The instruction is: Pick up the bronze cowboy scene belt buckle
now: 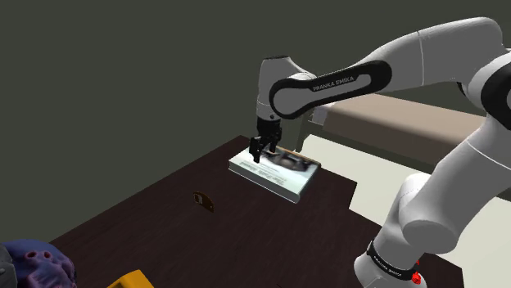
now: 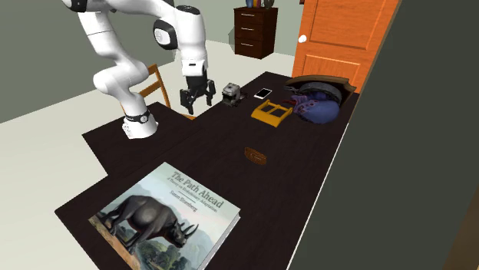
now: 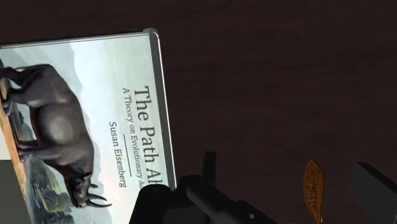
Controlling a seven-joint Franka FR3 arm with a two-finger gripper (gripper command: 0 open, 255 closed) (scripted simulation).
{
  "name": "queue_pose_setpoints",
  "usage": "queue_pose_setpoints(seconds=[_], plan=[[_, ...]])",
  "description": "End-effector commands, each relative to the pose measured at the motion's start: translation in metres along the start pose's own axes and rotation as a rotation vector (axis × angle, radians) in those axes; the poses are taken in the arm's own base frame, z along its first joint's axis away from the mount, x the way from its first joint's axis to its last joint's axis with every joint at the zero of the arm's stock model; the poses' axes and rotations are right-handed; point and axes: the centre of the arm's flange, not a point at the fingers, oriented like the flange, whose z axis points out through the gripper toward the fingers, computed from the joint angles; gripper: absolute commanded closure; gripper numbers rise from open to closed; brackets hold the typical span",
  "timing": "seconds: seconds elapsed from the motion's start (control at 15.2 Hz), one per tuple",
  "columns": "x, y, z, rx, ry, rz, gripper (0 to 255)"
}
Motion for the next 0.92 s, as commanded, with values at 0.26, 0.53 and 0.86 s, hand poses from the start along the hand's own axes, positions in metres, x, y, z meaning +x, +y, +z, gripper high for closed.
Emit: queue_pose_setpoints(seconds=[0.26,0.53,0.86], plan=[[0.052,-0.043,0.050,-0.011,-0.005,-0.018,0],[0.085,-0.070,0.083,-0.018,-0.009,-0.030,0],[0.125,-0.104,0.124,-0.027,-0.014,-0.045,0]])
